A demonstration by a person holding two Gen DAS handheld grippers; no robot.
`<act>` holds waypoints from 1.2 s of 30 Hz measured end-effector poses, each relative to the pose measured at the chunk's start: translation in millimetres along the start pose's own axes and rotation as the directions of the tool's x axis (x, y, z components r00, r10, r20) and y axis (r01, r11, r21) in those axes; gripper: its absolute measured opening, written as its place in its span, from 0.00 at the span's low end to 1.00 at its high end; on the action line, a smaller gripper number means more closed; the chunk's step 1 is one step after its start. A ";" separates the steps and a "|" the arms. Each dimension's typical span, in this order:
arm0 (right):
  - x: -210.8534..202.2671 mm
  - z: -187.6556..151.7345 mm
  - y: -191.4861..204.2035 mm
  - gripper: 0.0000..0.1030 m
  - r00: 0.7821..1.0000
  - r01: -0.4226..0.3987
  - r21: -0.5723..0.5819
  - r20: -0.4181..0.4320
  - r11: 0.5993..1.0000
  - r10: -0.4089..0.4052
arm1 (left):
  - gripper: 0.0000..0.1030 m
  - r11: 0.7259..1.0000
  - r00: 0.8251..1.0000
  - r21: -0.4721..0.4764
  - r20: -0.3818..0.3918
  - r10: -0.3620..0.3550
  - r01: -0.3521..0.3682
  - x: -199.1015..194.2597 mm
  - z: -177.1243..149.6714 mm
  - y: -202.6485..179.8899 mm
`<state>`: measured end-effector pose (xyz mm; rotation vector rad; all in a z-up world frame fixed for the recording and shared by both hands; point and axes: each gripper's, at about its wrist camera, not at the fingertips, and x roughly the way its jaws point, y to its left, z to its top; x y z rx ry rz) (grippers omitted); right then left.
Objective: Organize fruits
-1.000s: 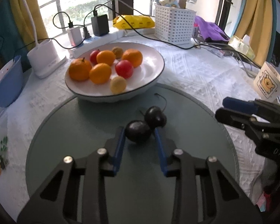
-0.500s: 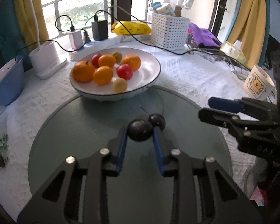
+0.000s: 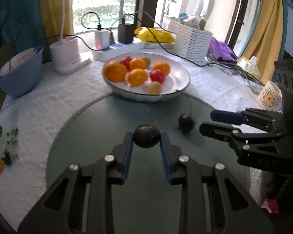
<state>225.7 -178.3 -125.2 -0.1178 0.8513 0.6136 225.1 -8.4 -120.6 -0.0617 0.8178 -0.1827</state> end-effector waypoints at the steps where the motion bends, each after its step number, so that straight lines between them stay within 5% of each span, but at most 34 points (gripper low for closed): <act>1: 1.2 0.3 1.7 0.41 1.000 0.000 -0.001 -0.003 1.000 0.000 | 0.28 1.000 1.000 -0.003 0.004 0.001 -0.001 -1.1 -0.2 2.6; 18: 34.2 12.8 17.4 0.41 0.998 0.028 0.005 -0.063 1.000 -0.028 | 0.28 0.999 0.999 -0.052 0.038 -0.003 0.005 -8.2 -2.8 39.6; 22: 36.6 13.6 21.1 0.30 0.997 0.036 -0.011 -0.064 0.999 -0.036 | 0.28 0.998 0.999 -0.055 0.045 -0.009 0.011 -10.3 -3.4 40.6; 36: 11.6 7.3 30.1 0.30 1.000 0.012 -0.028 -0.021 1.000 -0.012 | 0.28 1.000 0.997 -0.026 0.074 -0.004 0.006 -29.6 -6.2 24.5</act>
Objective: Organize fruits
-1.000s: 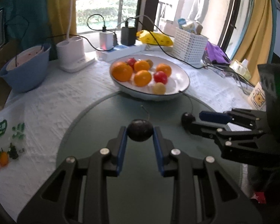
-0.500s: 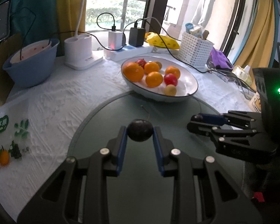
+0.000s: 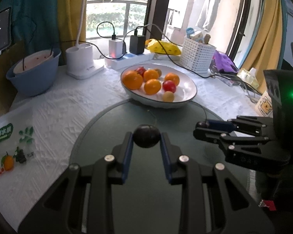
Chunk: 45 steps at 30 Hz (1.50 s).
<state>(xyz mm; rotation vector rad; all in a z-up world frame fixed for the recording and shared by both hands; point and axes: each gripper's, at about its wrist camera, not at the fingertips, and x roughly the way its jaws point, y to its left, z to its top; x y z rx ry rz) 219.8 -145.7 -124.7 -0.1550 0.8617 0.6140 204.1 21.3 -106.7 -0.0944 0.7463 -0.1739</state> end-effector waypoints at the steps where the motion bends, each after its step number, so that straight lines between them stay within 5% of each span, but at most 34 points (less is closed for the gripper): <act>1: -2.1 -0.5 0.6 0.30 1.000 -0.002 -0.001 0.004 1.000 0.002 | 0.28 1.000 1.000 0.002 0.003 0.001 -0.001 -2.1 -0.2 -1.7; 24: -61.4 -7.2 3.4 0.30 0.992 -0.002 -0.024 0.126 1.000 0.005 | 0.28 0.998 0.999 0.059 0.052 0.011 -0.014 -42.9 -3.2 -45.9; 45: -92.4 9.8 -23.2 0.30 0.979 0.017 -0.014 0.205 1.000 -0.014 | 0.28 0.992 0.995 0.125 0.097 0.016 -0.028 -50.1 31.3 -72.5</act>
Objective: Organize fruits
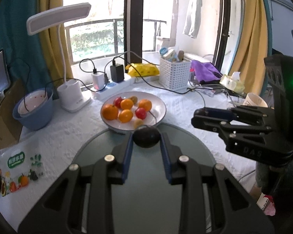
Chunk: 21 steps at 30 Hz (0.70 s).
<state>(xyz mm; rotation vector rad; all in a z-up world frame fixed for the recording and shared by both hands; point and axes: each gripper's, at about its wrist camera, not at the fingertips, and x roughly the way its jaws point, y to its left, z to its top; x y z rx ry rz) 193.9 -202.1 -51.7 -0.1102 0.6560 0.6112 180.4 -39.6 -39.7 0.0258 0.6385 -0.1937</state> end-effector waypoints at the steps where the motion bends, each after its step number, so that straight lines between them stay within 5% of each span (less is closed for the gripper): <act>1: -0.1 1.5 -1.3 0.30 1.000 0.001 0.000 0.002 1.000 -0.001 | 0.28 1.000 1.000 0.003 0.002 0.000 0.000 0.7 1.8 -0.6; 21: 32.4 33.0 -32.3 0.30 1.000 0.019 0.014 -0.002 1.000 -0.019 | 0.28 1.000 1.000 0.020 -0.007 -0.014 0.015 41.4 35.2 13.0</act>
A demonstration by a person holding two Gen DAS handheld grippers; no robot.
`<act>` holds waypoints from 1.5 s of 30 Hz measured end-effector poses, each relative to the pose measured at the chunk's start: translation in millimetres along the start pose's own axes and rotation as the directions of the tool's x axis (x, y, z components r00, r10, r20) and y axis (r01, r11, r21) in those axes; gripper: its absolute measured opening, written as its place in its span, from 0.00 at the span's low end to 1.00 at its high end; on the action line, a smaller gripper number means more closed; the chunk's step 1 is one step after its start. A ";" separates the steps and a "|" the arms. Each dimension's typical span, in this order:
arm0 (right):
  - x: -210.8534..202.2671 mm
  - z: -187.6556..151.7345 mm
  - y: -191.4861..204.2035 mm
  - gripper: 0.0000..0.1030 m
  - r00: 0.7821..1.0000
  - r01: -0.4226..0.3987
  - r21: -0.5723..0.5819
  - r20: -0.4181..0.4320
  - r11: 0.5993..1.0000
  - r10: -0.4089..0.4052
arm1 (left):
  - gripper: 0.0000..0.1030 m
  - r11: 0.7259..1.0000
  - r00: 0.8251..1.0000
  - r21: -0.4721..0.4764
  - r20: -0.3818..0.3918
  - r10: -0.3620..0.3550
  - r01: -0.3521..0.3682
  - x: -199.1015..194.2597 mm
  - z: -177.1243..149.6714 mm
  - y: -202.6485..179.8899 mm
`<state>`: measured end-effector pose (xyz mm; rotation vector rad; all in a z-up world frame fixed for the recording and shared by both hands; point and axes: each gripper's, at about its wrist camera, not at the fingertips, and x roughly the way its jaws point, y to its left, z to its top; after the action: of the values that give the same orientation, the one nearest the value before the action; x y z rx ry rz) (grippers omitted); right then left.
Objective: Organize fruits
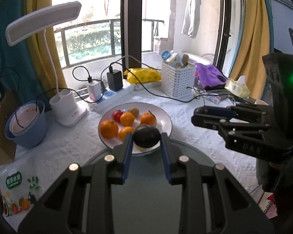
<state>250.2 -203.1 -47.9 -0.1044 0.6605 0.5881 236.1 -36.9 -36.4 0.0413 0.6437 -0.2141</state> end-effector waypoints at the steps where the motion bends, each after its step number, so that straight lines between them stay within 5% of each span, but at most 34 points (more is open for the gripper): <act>1: 2.0 1.0 -1.1 0.30 1.000 0.002 0.001 -0.003 1.000 -0.002 | 0.28 1.000 1.000 -0.001 -0.003 0.000 0.000 2.9 0.7 1.2; 26: 86.2 5.6 -19.3 0.30 0.991 -0.027 0.011 -0.132 1.000 0.028 | 0.28 0.999 0.991 -0.050 -0.135 -0.010 0.003 93.2 -5.4 34.0; 45: 98.2 3.7 -15.0 0.30 0.987 -0.017 0.012 -0.157 1.000 0.018 | 0.29 0.996 0.985 -0.083 -0.173 -0.027 0.013 98.2 -10.1 39.1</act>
<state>322.7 -167.3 -105.8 -0.1363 0.8177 0.5971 314.8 -15.8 -104.5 -0.0259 0.8266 -0.2045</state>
